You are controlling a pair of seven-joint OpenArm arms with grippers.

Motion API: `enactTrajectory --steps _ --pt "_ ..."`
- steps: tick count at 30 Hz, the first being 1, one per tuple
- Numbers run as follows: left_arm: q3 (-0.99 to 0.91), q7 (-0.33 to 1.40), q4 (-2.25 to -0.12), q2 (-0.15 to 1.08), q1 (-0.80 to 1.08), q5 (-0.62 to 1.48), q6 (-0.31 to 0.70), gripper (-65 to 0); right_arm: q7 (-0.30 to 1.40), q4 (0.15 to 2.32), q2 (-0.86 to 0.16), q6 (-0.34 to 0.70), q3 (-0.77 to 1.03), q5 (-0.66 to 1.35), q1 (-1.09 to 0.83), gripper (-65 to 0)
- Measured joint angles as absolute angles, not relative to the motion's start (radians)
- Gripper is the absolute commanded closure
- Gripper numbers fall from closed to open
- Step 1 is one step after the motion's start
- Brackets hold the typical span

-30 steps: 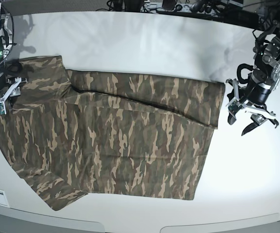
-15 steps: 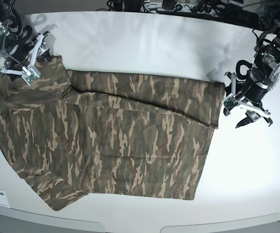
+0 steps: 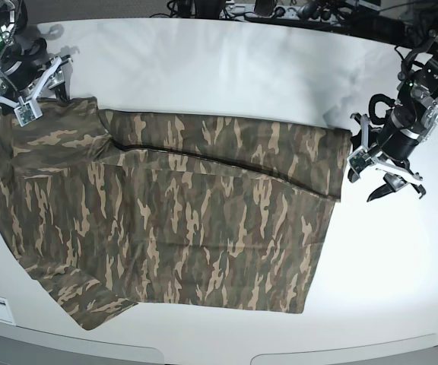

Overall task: Fold the T-shirt properly
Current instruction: 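Hold the shirt edge with both grippers while it settles flat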

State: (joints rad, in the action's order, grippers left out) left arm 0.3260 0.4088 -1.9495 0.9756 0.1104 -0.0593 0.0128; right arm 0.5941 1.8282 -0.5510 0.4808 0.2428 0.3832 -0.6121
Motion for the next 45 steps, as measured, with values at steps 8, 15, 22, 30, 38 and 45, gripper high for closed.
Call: enactTrajectory --steps 8,15,22,30,38,45 --pt "0.326 0.408 -1.950 0.976 0.111 -0.059 0.013 -31.2 0.707 1.861 -0.532 0.523 0.240 0.369 -0.579 -0.3" --pt "0.326 0.408 -1.950 0.976 0.110 -0.059 0.012 -31.2 0.783 2.021 -0.530 0.516 0.233 0.331 -0.595 -0.4" --pt "0.326 0.407 -1.950 0.976 0.111 -0.059 0.013 -31.2 0.770 2.064 -0.531 0.497 0.233 0.333 -0.580 -15.0" --pt "0.326 0.401 -1.950 0.976 0.110 -0.059 0.012 -31.2 0.760 2.064 -0.530 0.461 0.233 0.329 -0.582 0.0" --pt "0.326 0.400 -1.950 0.976 0.110 -0.059 0.013 -31.2 0.764 2.064 -0.531 0.529 0.233 0.329 -0.581 0.0" --pt "0.326 0.401 -1.950 0.976 0.111 -0.059 0.012 -31.2 0.780 2.064 -0.531 0.533 0.233 0.329 -0.581 0.0"
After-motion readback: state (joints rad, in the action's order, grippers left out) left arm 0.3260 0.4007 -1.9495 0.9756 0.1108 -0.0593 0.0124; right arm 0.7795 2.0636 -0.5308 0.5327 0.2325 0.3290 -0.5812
